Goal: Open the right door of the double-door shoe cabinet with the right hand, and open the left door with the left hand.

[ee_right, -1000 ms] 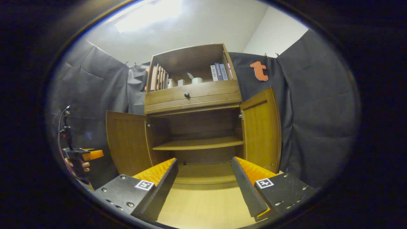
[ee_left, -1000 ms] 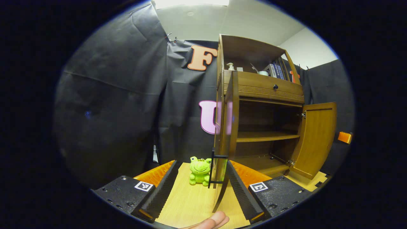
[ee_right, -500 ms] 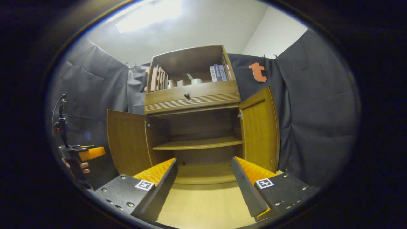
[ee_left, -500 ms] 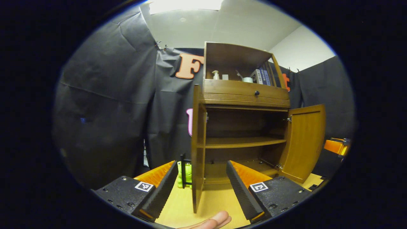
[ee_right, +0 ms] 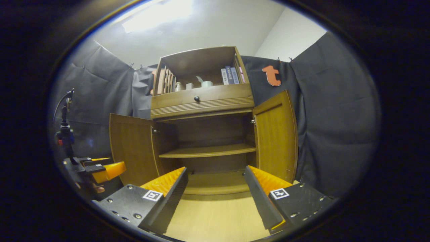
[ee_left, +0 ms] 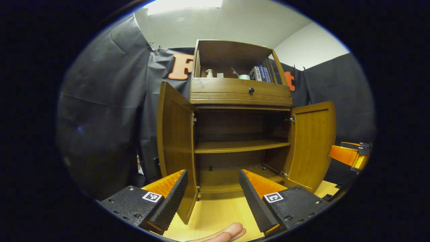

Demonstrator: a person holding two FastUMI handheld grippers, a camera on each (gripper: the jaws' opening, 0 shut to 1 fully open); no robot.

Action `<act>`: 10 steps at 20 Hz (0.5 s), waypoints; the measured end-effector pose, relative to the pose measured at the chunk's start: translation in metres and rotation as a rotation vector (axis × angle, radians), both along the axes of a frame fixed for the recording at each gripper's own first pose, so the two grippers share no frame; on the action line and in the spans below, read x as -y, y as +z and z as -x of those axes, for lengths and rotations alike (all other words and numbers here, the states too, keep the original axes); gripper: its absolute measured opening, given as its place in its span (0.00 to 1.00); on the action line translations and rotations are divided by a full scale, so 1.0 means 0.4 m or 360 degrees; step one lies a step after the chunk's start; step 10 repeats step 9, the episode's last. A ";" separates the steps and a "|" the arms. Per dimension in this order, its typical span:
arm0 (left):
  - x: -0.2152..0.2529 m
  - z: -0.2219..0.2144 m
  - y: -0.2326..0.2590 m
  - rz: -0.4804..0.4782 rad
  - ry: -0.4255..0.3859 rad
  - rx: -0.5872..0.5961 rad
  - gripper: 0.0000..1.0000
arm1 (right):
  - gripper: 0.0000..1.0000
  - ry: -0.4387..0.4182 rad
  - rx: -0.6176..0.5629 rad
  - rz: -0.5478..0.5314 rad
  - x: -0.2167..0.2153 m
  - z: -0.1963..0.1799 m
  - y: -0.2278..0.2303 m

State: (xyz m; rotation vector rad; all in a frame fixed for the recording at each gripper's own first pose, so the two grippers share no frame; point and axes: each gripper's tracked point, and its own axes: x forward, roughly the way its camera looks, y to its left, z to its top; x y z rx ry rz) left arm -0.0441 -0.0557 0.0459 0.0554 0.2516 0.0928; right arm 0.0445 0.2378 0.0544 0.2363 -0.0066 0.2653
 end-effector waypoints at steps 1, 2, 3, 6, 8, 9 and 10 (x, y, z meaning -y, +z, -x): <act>0.008 -0.015 -0.005 0.0005 0.0000 0.0010 0.89 | 1.00 0.0003 -0.0005 -0.0011 -0.010 -0.013 -0.001; 0.019 -0.027 -0.009 0.0019 -0.0001 0.0031 0.89 | 1.00 -0.0003 -0.0012 -0.0022 -0.013 -0.024 -0.003; 0.030 -0.046 -0.011 0.0038 -0.0010 0.0056 0.89 | 1.00 -0.0020 -0.0012 -0.0030 -0.005 -0.036 -0.005; 0.032 -0.084 -0.054 0.0075 0.0030 0.0057 0.89 | 1.00 -0.0032 -0.0001 -0.0093 0.015 -0.047 -0.008; 0.026 -0.114 -0.080 0.0093 0.0063 0.0038 0.94 | 1.00 -0.0036 0.0003 -0.0136 0.026 -0.055 -0.012; 0.025 -0.128 -0.091 0.0100 0.0075 0.0031 0.89 | 1.00 -0.0077 0.0006 -0.0150 0.044 -0.060 -0.011; 0.025 -0.128 -0.091 0.0100 0.0075 0.0031 0.89 | 1.00 -0.0077 0.0006 -0.0150 0.044 -0.060 -0.011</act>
